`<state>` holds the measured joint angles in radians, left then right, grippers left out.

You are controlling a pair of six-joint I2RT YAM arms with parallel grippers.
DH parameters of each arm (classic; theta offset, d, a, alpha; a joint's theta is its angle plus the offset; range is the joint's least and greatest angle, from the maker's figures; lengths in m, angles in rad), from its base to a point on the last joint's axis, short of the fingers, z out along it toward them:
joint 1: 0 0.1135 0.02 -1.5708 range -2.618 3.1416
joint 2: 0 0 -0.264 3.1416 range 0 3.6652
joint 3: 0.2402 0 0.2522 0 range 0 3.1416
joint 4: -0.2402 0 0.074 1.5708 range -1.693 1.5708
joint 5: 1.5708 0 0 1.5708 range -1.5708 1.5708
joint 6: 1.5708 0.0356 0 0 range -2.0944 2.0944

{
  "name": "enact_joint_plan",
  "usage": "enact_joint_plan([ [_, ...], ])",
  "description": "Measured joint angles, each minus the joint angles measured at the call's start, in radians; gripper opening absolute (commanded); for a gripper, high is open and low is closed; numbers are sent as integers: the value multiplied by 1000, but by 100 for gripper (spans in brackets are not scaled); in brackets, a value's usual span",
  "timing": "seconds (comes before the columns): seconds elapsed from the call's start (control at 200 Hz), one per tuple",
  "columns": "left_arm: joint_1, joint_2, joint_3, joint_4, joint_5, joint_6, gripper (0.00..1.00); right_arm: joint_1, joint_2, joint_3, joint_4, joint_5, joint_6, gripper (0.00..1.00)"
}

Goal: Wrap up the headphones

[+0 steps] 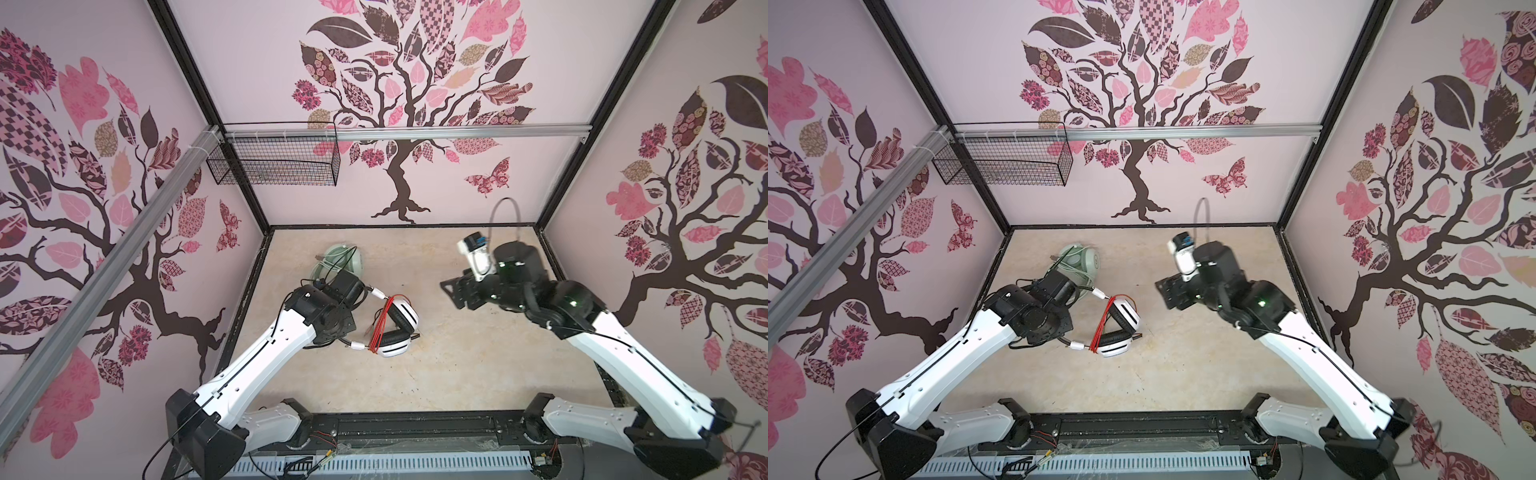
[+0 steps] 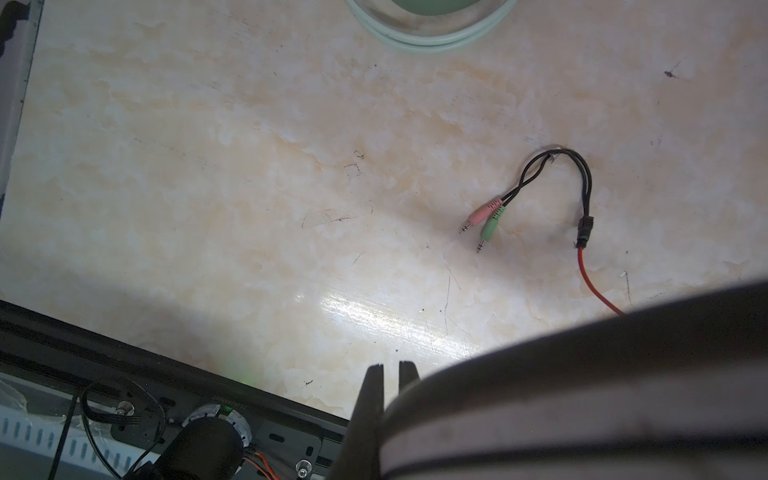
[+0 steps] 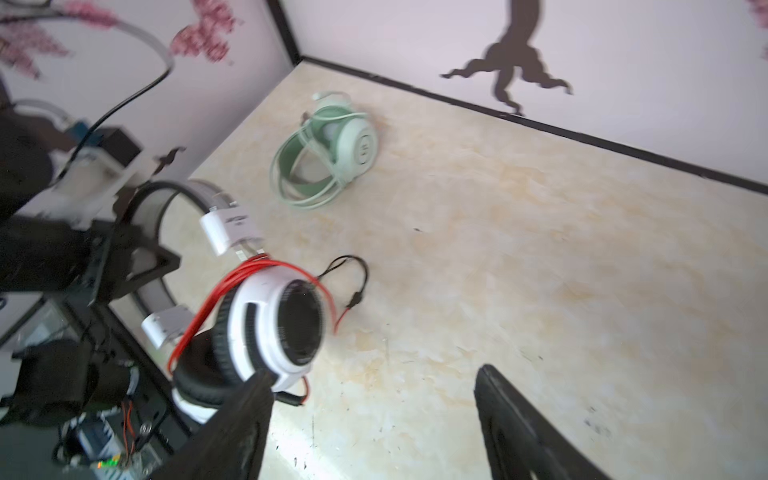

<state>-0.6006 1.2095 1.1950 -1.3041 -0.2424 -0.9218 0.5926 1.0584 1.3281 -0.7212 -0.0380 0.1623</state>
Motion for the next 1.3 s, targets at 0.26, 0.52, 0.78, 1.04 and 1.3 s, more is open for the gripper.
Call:
enact_joint_plan([
  [0.26, 47, -61, 112, 4, 133, -1, 0, -130, -137, -352, 174, -227, 115, 80],
  [0.52, 51, -64, 268, 21, 162, -40, 0, -129, -145, -806, 515, -418, 330, 79],
  [0.78, 51, -48, 368, 35, 169, -56, 0, -79, -67, -932, 911, -499, 329, 82],
  [1.04, 51, -27, 409, 37, 193, -58, 0, -68, 201, -983, 1296, -589, 276, 80],
  [1.3, 51, -26, 455, 35, 195, -49, 0, -36, 296, -836, 1269, -529, 189, 75],
])
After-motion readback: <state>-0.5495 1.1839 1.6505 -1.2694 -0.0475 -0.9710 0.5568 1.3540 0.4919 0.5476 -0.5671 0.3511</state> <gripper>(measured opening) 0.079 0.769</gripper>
